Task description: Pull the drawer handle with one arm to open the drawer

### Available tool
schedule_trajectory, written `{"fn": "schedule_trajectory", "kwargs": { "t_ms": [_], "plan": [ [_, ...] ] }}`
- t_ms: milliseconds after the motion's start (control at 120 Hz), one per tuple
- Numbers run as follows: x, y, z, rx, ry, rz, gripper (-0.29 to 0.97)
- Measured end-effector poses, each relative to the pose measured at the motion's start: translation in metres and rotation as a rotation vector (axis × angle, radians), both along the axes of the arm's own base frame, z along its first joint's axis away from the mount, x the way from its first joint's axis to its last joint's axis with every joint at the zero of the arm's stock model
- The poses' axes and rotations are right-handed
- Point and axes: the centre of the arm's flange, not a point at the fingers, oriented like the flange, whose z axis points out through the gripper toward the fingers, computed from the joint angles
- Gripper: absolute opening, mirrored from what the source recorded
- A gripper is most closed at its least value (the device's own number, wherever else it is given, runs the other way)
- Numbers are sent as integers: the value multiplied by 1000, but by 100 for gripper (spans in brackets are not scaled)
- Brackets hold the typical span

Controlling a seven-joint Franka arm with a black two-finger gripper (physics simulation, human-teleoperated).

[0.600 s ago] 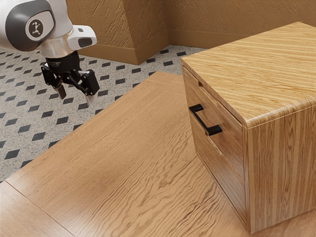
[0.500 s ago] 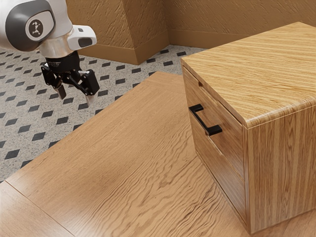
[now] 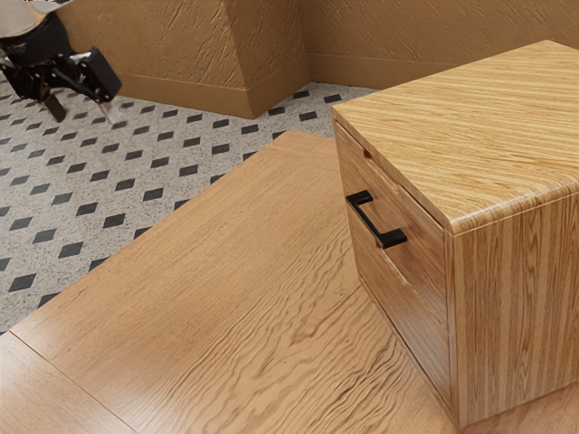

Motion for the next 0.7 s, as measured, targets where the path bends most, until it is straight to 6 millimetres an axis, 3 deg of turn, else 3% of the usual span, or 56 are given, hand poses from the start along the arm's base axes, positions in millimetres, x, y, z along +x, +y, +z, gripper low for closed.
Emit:
{"fn": "schedule_trajectory", "kwargs": {
  "t_ms": [225, 325, 383, 425, 492, 525, 608, 700],
  "plan": [
    [-1, 5, -20, -29, 79, 6, 68],
    [-3, -6, -20, -39, 99, -16, 68],
    [-10, -21, -16, -43, 121, -57, 68],
    [-27, -45, -4, -46, 119, -127, 68],
    [-70, -81, 7, -73, 118, -261, 68],
    [-92, -91, -5, -92, 150, -314, 68],
    [-142, -98, -56, -140, 257, -390, 68],
    [-175, -132, -79, -122, 306, -475, 68]
  ]
}}
